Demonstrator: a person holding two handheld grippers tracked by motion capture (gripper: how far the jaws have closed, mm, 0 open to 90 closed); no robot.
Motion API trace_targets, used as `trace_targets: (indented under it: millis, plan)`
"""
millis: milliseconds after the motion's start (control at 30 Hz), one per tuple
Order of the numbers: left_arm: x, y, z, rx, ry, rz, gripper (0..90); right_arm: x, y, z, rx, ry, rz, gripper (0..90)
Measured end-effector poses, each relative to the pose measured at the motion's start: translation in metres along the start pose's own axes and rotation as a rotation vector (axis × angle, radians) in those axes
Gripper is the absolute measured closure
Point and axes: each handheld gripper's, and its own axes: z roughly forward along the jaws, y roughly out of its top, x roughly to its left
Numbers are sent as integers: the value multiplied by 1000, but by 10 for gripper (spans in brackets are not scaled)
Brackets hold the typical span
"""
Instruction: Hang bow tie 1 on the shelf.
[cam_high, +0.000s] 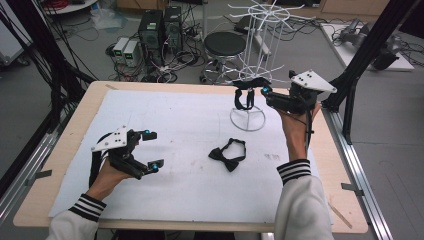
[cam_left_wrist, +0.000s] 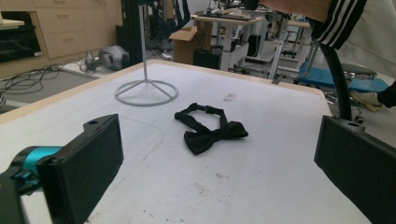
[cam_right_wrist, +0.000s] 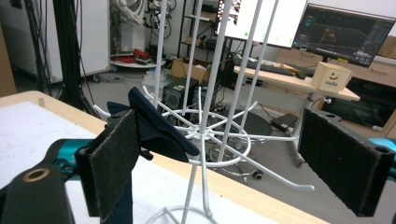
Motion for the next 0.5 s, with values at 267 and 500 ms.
trace_targets:
  millis: [267,500]
  plan:
    - [0,-1,-3,-22,23,-7,18,2,3,-11,-31,37,19,121]
    - [2,-5,-9,-28,73,3,18,10,5,-26,-57,109,21,109]
